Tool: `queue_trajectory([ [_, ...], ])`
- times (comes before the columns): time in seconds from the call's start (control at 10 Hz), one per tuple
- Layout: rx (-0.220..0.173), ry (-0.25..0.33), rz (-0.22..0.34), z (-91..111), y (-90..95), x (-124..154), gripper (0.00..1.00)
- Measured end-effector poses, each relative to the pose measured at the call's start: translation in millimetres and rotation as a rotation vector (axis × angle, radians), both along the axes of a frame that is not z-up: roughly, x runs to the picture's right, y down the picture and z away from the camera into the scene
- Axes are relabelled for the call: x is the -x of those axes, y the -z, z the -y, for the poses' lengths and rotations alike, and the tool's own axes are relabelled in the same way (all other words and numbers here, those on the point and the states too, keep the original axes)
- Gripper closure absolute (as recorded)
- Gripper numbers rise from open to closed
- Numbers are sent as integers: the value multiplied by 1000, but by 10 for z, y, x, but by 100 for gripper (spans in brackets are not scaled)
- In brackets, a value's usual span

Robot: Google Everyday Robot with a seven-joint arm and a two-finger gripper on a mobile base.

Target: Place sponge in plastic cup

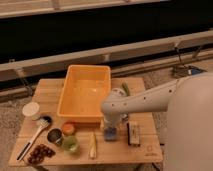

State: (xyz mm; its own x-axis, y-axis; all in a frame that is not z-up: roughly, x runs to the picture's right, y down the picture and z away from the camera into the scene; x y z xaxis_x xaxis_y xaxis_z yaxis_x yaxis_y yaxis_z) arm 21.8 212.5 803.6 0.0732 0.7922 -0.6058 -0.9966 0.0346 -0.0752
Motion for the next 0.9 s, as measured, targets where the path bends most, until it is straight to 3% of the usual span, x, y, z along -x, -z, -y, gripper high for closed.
queue_trajectory([
  [0.7, 9, 13, -34, -114, -171, -35, 35],
  [0.9, 16, 18, -54, -152, -187, -69, 48],
])
